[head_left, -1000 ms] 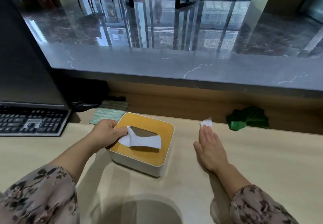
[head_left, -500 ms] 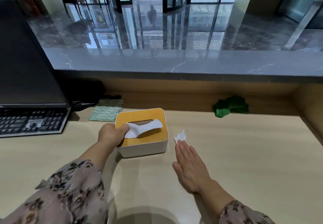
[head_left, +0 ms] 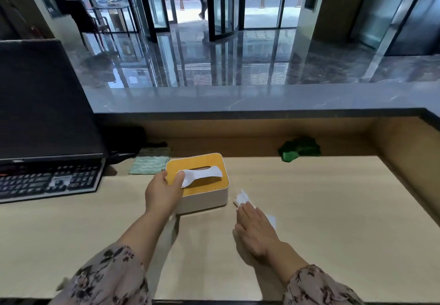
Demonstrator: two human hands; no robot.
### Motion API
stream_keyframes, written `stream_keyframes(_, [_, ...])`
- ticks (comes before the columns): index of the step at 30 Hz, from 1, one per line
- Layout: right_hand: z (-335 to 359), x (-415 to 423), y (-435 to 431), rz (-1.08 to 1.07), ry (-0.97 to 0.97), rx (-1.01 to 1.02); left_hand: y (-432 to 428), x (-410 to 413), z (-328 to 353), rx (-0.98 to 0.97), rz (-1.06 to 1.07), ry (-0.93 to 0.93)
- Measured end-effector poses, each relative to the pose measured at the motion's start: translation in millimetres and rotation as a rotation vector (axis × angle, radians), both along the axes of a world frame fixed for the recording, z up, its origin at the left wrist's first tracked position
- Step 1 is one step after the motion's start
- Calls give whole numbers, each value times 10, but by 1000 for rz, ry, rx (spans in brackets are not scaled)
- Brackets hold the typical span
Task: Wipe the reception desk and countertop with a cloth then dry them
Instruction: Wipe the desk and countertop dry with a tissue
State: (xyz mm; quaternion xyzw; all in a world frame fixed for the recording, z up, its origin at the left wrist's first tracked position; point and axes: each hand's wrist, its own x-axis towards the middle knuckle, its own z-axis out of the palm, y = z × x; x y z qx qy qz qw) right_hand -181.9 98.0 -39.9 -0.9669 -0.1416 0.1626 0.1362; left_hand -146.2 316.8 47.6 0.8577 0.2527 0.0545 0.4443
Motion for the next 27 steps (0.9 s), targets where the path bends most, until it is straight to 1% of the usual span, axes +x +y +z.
stream_keyframes(3, [128, -114, 48, -72, -16, 100, -128, -230, 75, 118, 118, -93])
stream_keyframes(4, [188, -147, 64, -99, -24, 130, -177, -299, 94, 118, 141, -98])
stream_keyframes(5, [245, -170, 86, -121, -36, 160, -220, -340, 93, 68, 121, -81])
stream_keyframes(7, [410, -255, 135, -153, -83, 224, -345, -441, 90, -176, -3, 5])
stream_keyframes(9, [579, -357, 211, -144, -129, 265, -480, -536, 105, -474, -113, 164])
stream_keyframes(11, [709, -466, 287, -108, -193, 298, -591, -598, 147, -677, -184, 279])
stream_keyframes(13, [804, -580, 360, -73, -248, 311, -654, -624, 183, -860, -240, 293])
stream_keyframes(15, [888, -672, 444, -22, -272, 309, -674, -621, 220, -988, -249, 255])
stream_keyframes(16, [946, -725, 485, 8, -260, 310, -667, -625, 245, -1018, -234, 221])
stream_keyframes(18, [985, -773, 518, 73, -250, 357, -630, -631, 314, -1000, -185, 174])
stream_keyframes(19, [1005, -780, 516, 94, -247, 432, -610, -634, 352, -975, -166, 166])
stream_keyframes(20, [1045, -782, 506, 87, -237, 553, -586, -637, 386, -950, -155, 157])
stream_keyframes(21, [1101, -778, 486, 24, -226, 697, -551, -633, 421, -930, -143, 152])
stream_keyframes(22, [1155, -746, 444, -89, -235, 834, -521, -632, 464, -918, -138, 147])
stream_keyframes(23, [1195, -686, 384, -225, -270, 939, -490, -618, 499, -916, -137, 146])
stream_keyframes(24, [1266, -636, 327, -346, -286, 1003, -472, -607, 528, -918, -140, 145])
stream_keyframes(25, [1330, -545, 256, -437, -248, 1037, -474, -574, 574, -919, -146, 146])
stream_keyframes(26, [1395, -477, 210, -486, -156, 1051, -471, -565, 625, -912, -163, 152])
stream_keyframes(27, [1442, -405, 182, -501, -21, 1069, -469, -537, 655, -905, -181, 159])
